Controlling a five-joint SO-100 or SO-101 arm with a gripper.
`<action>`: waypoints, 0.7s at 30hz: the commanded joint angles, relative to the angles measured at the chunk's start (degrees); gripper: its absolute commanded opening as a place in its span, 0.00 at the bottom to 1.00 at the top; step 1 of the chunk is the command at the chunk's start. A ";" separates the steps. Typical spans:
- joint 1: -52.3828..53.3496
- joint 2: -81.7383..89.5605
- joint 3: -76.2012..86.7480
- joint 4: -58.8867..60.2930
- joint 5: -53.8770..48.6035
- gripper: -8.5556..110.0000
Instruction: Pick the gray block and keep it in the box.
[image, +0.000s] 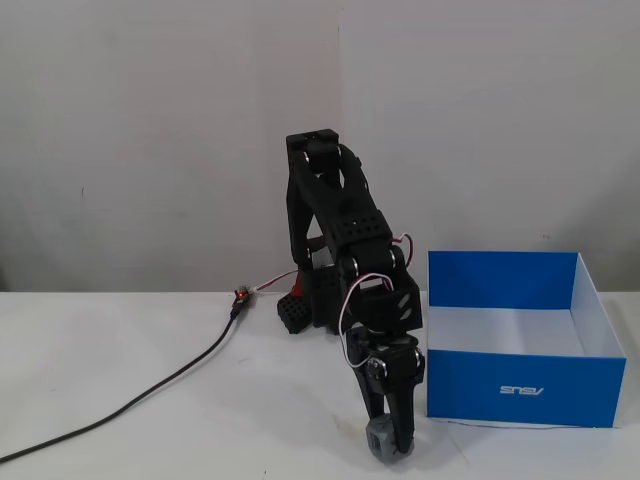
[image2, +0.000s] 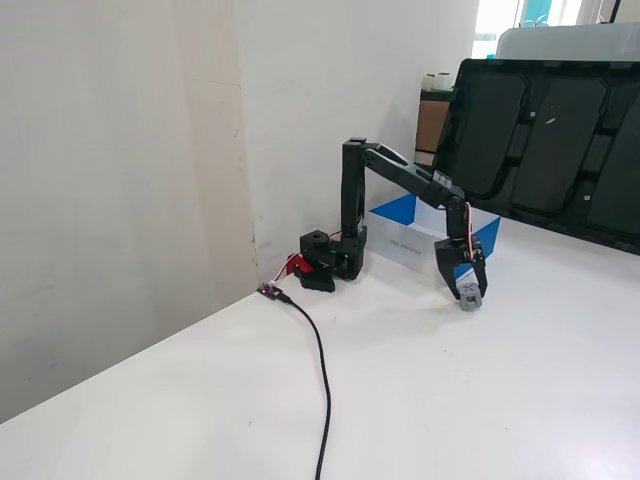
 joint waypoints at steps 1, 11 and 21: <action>0.26 7.12 -7.73 4.31 -0.09 0.12; -5.10 15.47 -19.07 16.52 0.53 0.12; -15.12 26.63 -22.68 23.64 0.97 0.12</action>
